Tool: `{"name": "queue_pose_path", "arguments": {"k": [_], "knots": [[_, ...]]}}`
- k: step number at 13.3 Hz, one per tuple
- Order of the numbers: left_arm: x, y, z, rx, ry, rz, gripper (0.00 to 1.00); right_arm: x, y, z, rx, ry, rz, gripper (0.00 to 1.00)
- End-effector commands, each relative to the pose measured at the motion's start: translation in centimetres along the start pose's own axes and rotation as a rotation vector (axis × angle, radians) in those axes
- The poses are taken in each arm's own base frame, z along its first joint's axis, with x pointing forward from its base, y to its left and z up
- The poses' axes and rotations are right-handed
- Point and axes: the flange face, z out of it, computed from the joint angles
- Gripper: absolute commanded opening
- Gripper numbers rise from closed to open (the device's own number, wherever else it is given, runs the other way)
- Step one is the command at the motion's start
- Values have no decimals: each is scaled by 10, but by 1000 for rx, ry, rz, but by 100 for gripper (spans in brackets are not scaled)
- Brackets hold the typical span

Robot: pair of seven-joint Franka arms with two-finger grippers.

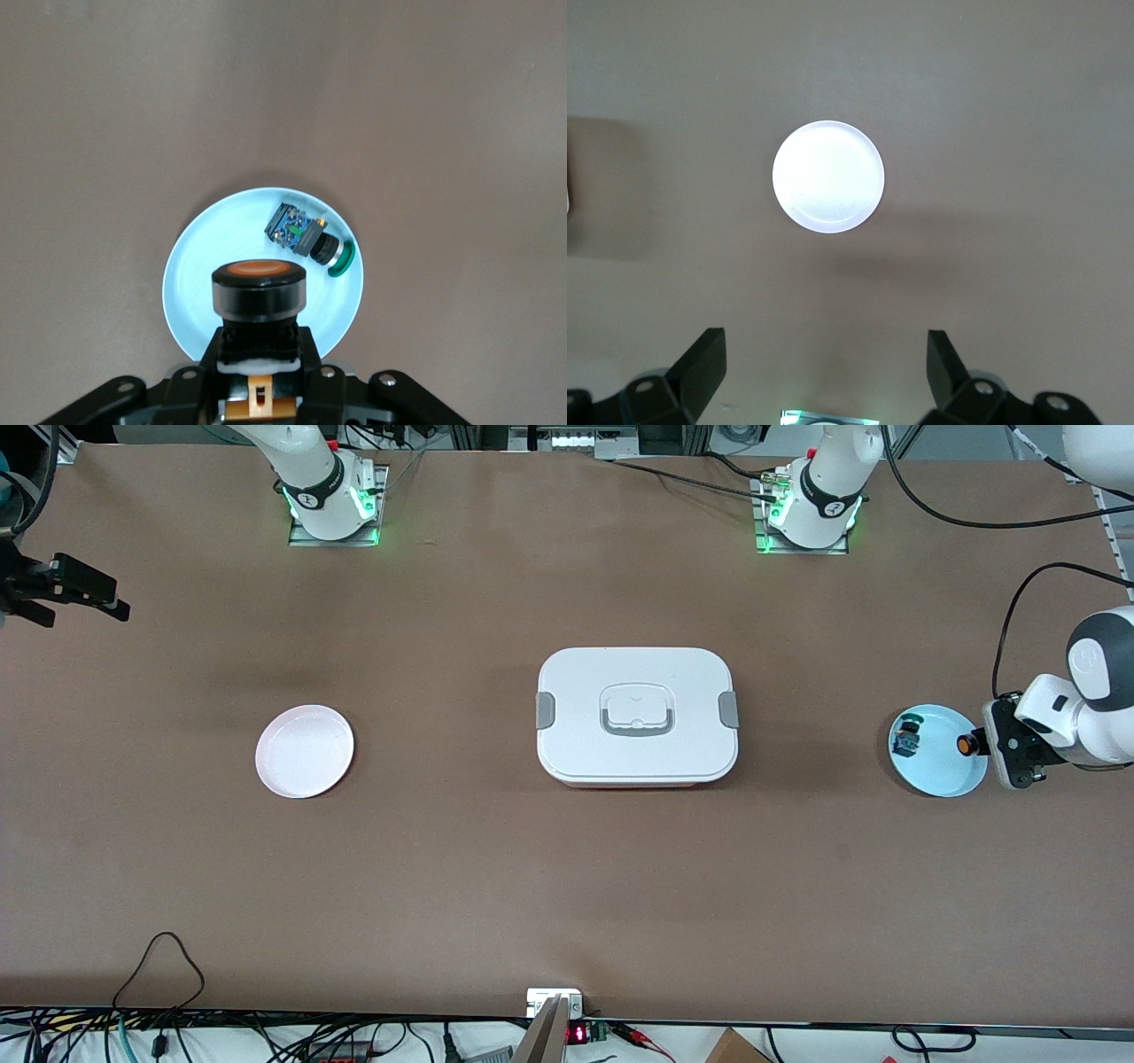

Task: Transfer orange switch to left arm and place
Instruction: 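Carry the switch with the left gripper to the light-blue plate, then lower the switch onto the light-blue plate and open the left gripper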

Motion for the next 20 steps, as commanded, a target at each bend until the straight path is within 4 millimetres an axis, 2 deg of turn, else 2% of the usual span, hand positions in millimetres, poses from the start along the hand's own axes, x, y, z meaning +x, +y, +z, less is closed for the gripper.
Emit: {"name": "queue_pose_path", "arguments": {"k": [1, 4, 11, 14, 17, 20], "knots": [[-15, -10, 18, -4, -14, 73, 0, -1, -5, -2, 18, 7, -16, 100], [-41, -21, 58, -7, 16, 89, 0, -1, -7, -2, 17, 8, -18, 100], [-56, -38, 80, 90, 11, 175, 0, -2, -14, -4, 18, 8, 23, 100], [-68, -40, 99, 88, 15, 165, 0, -1, -39, -4, 14, 4, 71, 100], [-70, -34, 117, 72, 49, 181, 0, 0, -58, -4, 9, 5, 68, 100], [-62, -20, 130, 40, 79, 173, 0, -1, -60, -5, 6, 7, 66, 100]]}}
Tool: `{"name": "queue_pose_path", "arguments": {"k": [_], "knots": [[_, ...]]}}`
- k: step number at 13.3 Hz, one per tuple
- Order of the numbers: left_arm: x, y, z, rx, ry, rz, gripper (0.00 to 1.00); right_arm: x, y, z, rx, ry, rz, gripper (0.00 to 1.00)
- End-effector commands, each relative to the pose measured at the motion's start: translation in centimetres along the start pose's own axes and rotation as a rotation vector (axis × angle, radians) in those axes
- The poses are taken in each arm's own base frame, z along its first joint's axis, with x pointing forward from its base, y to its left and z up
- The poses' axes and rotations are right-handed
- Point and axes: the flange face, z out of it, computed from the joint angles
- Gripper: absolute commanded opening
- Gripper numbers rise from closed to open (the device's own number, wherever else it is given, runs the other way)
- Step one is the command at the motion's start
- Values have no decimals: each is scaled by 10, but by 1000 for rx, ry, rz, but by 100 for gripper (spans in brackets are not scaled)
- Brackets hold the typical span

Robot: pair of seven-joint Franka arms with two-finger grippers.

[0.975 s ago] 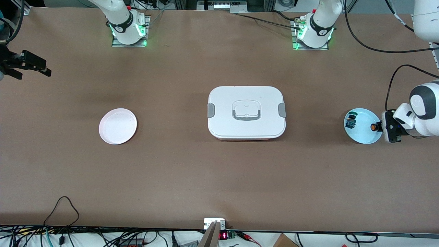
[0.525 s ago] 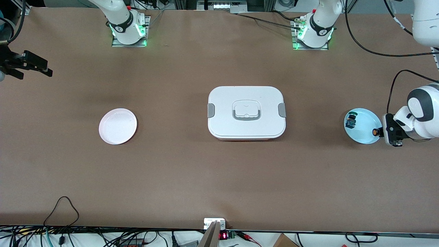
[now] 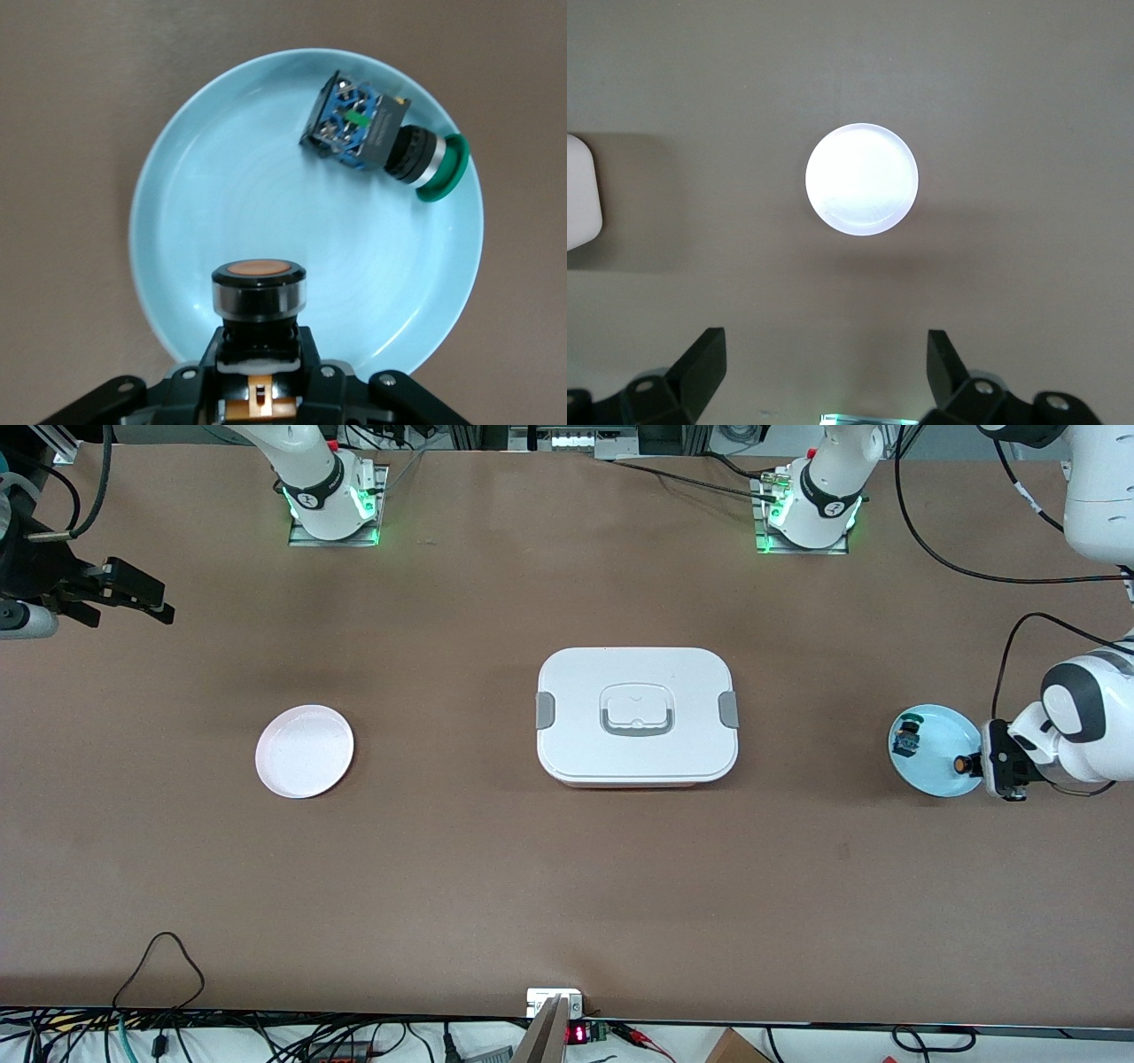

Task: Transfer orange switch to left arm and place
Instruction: 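Lower the switch onto the light-blue plate and open the left gripper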

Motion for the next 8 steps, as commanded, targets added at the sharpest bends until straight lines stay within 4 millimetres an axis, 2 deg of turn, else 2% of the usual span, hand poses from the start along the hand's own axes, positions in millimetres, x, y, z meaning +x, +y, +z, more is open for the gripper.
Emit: {"name": "queue_pose_path", "arguments": {"k": [1, 3, 7, 8], "knots": [[11, 17, 3, -2, 45, 9, 0, -5, -5, -5, 4, 7, 6, 100], [16, 27, 3, -8, 55, 6, 0, -4, -14, -5, -6, 11, -13, 100], [18, 31, 0, 10, 50, 12, 0, -6, -9, -6, -4, 7, -1, 100], [18, 34, 4, 24, 44, 21, 0, -6, -8, -6, -4, 7, 0, 100]]}}
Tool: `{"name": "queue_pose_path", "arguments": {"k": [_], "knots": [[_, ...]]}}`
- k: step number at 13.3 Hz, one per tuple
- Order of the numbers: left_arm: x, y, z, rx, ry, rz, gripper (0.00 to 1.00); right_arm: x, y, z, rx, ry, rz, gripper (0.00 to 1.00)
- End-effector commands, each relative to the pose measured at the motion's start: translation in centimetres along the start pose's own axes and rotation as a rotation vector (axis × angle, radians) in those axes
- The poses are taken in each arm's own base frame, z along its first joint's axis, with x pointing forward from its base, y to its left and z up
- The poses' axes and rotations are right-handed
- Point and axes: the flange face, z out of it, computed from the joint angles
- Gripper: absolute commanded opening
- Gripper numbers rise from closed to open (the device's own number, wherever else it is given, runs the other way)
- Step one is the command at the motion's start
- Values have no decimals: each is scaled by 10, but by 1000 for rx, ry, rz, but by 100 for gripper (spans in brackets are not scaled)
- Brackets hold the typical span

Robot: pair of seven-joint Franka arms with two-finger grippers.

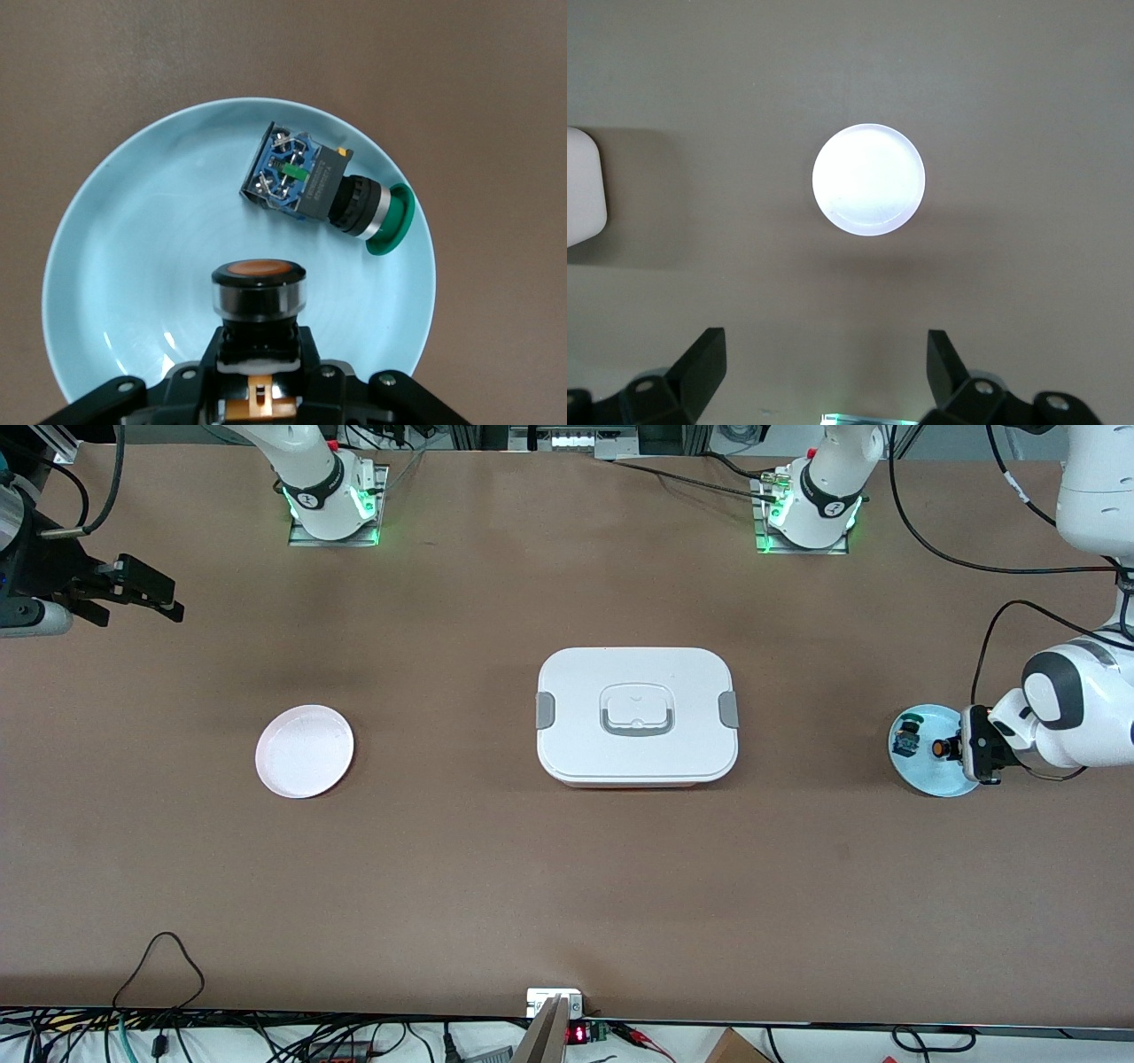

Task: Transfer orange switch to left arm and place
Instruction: 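Lower the switch onto the light-blue plate and open the left gripper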

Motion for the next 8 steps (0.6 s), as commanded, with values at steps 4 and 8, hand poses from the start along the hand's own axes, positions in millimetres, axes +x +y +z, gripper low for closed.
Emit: {"name": "queue_pose_path", "arguments": {"k": [4, 8], "knots": [[1, 15, 3, 53, 4, 33, 0, -5, 5, -6, -3, 8, 24, 100], [-2, 18, 8, 61, 0, 61, 0, -4, 2, -7, -3, 17, 18, 100]]}}
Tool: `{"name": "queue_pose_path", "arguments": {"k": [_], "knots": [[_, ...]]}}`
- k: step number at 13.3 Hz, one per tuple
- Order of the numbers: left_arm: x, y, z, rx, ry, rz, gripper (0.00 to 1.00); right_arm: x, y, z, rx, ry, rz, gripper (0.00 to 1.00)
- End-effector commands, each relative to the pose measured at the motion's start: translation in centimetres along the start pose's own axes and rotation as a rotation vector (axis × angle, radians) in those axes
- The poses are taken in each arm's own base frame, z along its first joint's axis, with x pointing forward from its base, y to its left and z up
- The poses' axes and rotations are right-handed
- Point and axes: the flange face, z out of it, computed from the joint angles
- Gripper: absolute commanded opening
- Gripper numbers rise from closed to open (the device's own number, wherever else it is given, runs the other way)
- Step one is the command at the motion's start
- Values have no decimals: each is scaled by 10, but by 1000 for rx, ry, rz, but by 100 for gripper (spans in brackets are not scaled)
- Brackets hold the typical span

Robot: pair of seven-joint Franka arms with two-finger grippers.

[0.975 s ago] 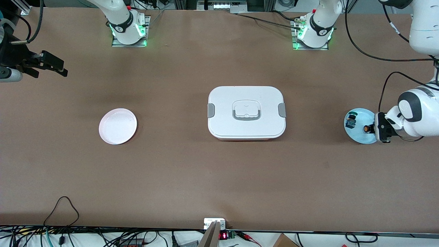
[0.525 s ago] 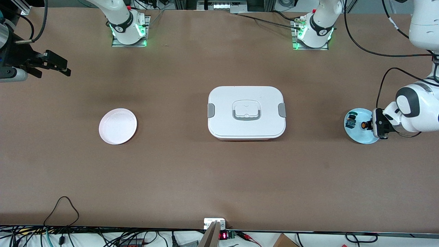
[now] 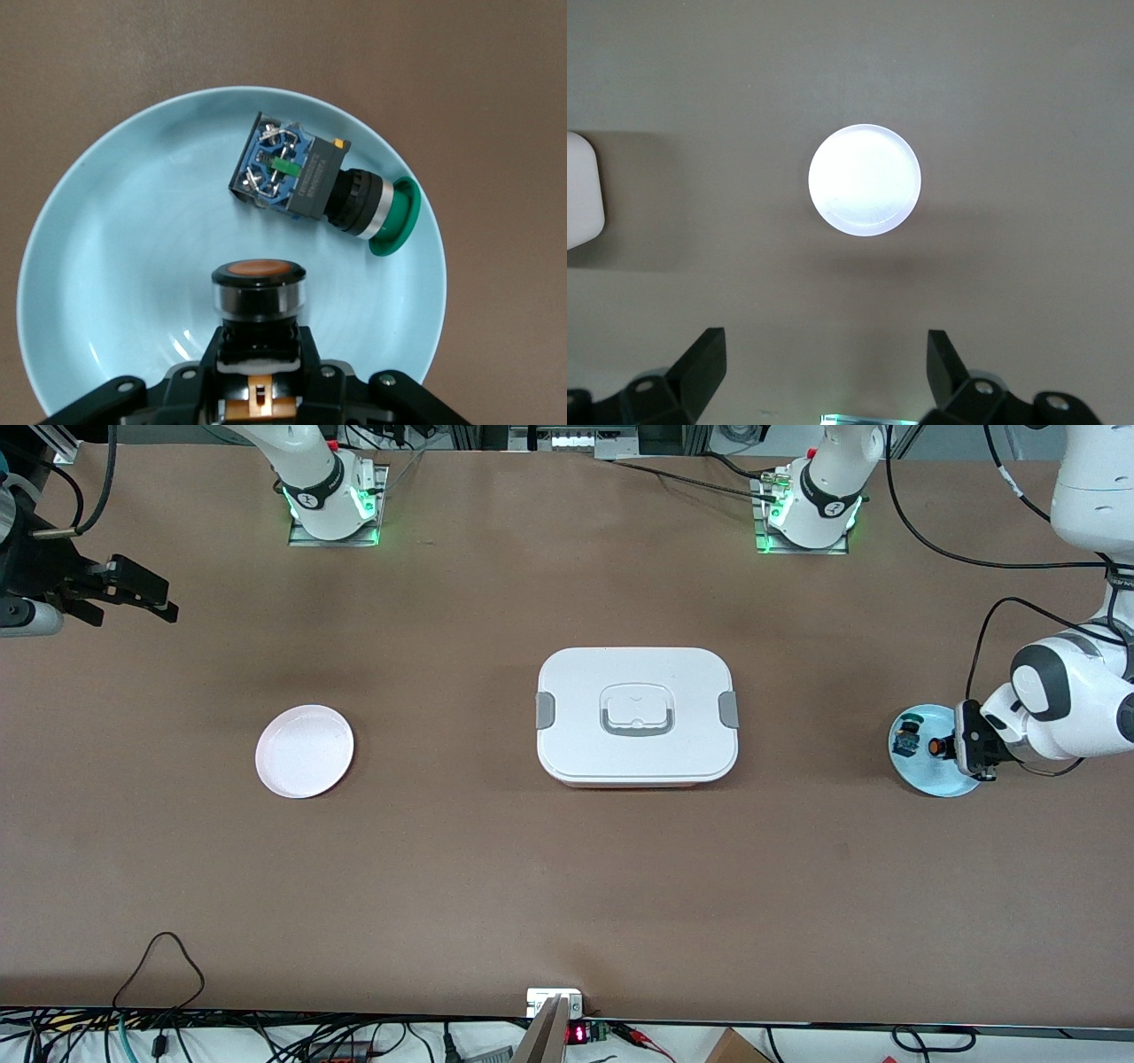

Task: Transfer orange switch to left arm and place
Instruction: 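Lower the switch onto the light-blue plate and open the left gripper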

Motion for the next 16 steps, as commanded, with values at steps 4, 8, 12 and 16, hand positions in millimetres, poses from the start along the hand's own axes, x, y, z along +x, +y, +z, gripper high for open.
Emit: {"name": "queue_pose_path", "arguments": {"k": [4, 8, 12, 16], "knots": [[-3, 9, -7, 30, 15, 53, 17, -4, -2, -7, -4, 18, 11, 100], [-2, 9, -6, 38, 53, 23, 100, -4, -3, -6, -4, 13, 9, 100], [-2, 11, -12, 34, 68, 13, 100, -4, -2, -6, -4, 12, 11, 100], [0, 19, -37, 3, 93, 12, 100, -4, -1, -6, -4, 10, 12, 100]]}}
